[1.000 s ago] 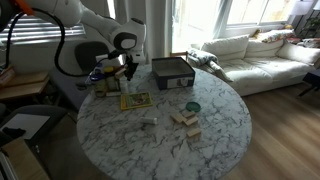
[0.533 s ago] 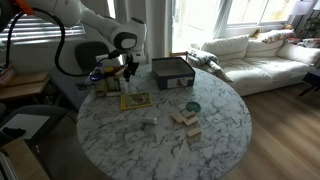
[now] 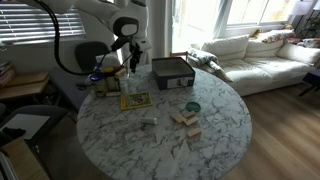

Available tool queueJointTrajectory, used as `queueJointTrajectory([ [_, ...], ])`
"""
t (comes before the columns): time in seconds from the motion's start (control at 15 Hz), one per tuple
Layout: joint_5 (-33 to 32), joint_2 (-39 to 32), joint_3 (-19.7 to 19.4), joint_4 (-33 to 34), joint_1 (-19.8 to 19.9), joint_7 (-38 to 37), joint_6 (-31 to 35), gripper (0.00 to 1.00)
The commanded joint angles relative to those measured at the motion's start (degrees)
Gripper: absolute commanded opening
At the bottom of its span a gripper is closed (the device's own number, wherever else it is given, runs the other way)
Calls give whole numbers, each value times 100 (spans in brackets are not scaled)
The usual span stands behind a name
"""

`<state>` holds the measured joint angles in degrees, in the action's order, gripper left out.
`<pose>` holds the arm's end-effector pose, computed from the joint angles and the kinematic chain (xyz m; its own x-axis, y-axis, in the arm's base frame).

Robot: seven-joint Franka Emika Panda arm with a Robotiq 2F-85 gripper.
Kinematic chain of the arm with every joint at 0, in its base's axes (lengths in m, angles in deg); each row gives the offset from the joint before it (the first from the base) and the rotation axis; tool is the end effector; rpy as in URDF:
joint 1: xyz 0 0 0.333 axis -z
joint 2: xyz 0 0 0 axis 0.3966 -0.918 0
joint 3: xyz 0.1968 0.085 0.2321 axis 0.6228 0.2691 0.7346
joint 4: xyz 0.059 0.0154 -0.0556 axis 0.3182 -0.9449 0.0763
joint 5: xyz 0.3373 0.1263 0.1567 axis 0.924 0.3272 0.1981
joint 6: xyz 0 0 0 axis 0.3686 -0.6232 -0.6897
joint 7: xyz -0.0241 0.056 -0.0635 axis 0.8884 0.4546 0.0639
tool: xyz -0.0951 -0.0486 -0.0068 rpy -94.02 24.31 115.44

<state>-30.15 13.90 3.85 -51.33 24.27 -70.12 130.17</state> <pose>0.7007 -0.0217 0.3753 0.5043 -0.8448 -0.1790 -0.8586 -0.4685 -0.2081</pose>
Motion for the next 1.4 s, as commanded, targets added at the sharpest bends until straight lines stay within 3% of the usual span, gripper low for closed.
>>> queueJointTrajectory([
  [0.0, -19, 743, 102, -456, 105, 1075, -1, 100],
  [0.53, 36, 1799, 279, -1124, 33, 3419, -26, 100],
  [1.0, 139, 2268, 438, -1633, 61, 5630, -215, 100],
  [1.27, 101, 2473, 448, -1880, 16, 6258, -217, 100],
  [1.33, 44, 2206, 422, -1534, -4, 5951, -213, 100],
])
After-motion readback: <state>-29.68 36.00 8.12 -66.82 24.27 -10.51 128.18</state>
